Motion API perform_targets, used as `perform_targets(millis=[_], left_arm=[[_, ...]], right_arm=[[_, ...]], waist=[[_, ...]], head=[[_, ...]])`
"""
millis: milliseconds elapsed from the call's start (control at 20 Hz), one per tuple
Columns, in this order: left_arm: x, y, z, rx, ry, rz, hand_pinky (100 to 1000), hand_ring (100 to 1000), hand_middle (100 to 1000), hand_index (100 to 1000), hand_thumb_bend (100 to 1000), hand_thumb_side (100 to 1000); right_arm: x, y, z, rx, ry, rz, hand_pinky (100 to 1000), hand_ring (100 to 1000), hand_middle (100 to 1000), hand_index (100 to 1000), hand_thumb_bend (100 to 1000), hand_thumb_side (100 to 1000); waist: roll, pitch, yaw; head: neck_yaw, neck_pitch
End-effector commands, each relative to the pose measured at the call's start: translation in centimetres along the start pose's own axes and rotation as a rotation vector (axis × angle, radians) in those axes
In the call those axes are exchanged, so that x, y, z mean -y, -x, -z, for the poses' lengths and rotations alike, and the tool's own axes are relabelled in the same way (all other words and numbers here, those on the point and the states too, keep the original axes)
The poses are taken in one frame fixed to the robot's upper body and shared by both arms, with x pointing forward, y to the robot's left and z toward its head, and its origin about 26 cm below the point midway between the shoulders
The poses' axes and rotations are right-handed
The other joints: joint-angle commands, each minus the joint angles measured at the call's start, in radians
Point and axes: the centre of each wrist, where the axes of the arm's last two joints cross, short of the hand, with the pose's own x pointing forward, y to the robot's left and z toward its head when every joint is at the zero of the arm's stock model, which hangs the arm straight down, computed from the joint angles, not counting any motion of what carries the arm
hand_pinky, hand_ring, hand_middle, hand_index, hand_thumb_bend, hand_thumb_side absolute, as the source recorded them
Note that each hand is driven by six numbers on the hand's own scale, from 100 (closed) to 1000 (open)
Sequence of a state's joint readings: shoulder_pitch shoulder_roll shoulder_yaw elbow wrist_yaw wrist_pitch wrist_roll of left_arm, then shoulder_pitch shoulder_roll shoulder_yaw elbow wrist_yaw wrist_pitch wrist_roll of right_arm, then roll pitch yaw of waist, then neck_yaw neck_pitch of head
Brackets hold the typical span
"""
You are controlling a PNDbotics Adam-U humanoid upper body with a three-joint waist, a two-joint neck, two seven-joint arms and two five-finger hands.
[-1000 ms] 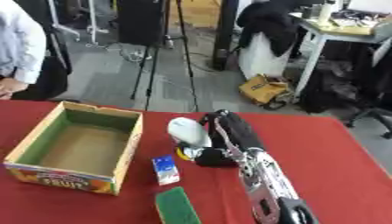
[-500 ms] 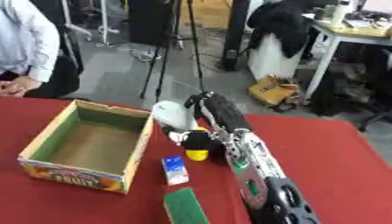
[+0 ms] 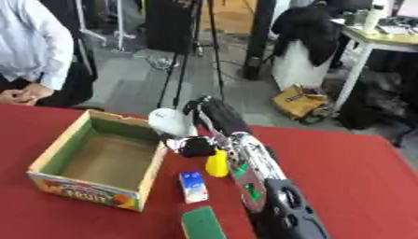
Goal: Pick up objects on the table and place them in the box.
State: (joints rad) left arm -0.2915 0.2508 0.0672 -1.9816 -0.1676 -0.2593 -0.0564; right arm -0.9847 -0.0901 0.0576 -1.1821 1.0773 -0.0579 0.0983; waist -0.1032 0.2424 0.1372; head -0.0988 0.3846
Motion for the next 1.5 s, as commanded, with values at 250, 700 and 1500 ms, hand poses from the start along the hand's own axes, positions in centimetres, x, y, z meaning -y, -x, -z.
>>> perform_targets(millis=[250,700,1500], left_arm=[[0.0,-0.9,1.2,0.062,0.023,-0.014,945,810,786,783,100,716],[0.5,-1.3,2.2,0.108,0.04,-0.043,946,810,788,783,100,718],[1.5,-1.8,3.1,0.154,0.059,-0.101,946,811,789,783,100,722]], right_arm=[[2.0,0.1,1.6,-0.01,0.034,-0.031,865,839,427,514,271,582],[2.9,0.4,3.0,-0.028,0.045,-0.063,864,834,425,512,267,588],[3.0,1.9,3.9,-0.046,0.056,-0.085,872,840,425,513,263,600]], waist=[[0.0,0.003,0.043],[-0.019,0.029,0.117],[-0.025,0.057,0.211]], head=[[-0.04,-0.035],[-0.1,-0.06],[-0.183,-0.09]])
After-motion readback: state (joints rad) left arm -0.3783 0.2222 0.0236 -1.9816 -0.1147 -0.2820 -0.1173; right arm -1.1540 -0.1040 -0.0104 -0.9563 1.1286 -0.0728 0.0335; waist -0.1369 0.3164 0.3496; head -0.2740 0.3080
